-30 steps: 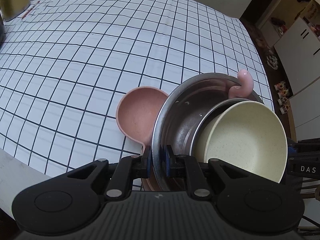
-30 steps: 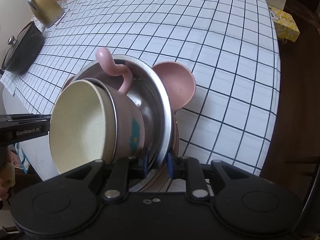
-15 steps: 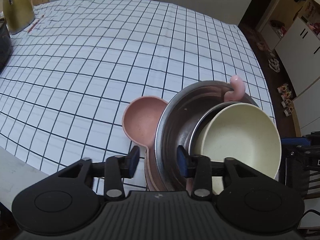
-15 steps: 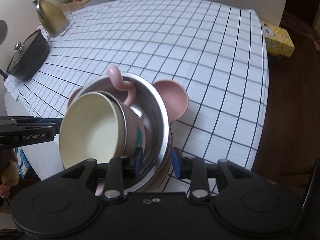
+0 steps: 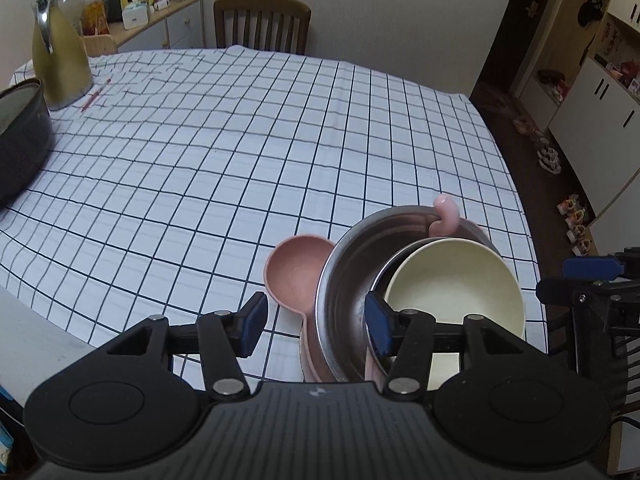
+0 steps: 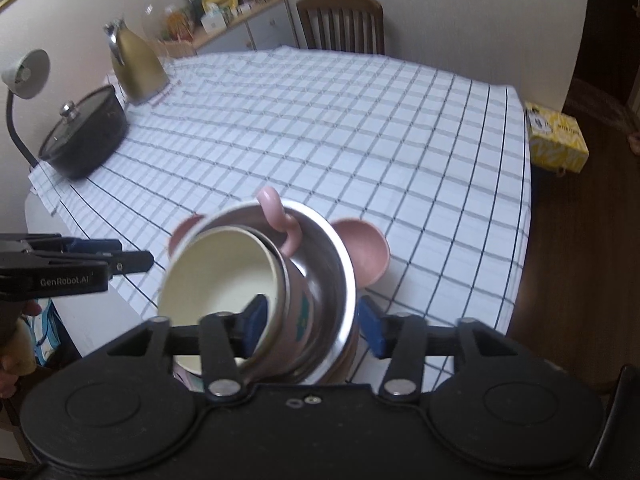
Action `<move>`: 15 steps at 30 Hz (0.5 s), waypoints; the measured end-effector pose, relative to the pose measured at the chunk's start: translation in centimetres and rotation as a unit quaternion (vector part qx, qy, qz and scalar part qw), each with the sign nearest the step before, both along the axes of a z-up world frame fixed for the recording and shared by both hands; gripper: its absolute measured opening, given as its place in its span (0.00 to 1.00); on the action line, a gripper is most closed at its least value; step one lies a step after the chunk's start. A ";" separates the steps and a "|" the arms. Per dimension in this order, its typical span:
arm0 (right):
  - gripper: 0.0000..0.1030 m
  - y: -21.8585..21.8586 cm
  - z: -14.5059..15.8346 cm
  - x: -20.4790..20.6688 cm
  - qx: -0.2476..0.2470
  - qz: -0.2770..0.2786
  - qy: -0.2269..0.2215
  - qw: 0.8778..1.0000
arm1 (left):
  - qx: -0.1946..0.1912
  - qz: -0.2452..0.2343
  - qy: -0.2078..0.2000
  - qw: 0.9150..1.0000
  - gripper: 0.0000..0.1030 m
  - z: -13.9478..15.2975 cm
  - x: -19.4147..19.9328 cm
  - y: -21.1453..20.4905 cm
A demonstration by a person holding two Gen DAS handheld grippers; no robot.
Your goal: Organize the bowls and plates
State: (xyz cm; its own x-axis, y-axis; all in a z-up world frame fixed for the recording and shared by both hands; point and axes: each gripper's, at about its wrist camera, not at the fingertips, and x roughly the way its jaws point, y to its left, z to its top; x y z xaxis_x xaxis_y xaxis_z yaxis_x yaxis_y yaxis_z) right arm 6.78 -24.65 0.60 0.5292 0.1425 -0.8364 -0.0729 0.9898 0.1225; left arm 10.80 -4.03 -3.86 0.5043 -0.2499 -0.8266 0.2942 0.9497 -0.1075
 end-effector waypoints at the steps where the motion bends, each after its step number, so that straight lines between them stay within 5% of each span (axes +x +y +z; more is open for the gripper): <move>1: 0.54 0.1 0.2 -0.2 -0.002 0.002 -0.009 1.000 | 0.001 -0.001 -0.005 1.000 0.51 0.3 -0.3 0.0; 7: 0.71 1.0 1.9 -1.7 0.000 0.014 -0.071 0.997 | -0.009 0.000 -0.030 1.000 0.54 1.8 -2.1 0.6; 15: 0.92 1.5 2.9 -4.4 0.007 0.007 -0.145 0.989 | -0.036 0.004 -0.065 0.997 0.77 3.4 -4.7 2.0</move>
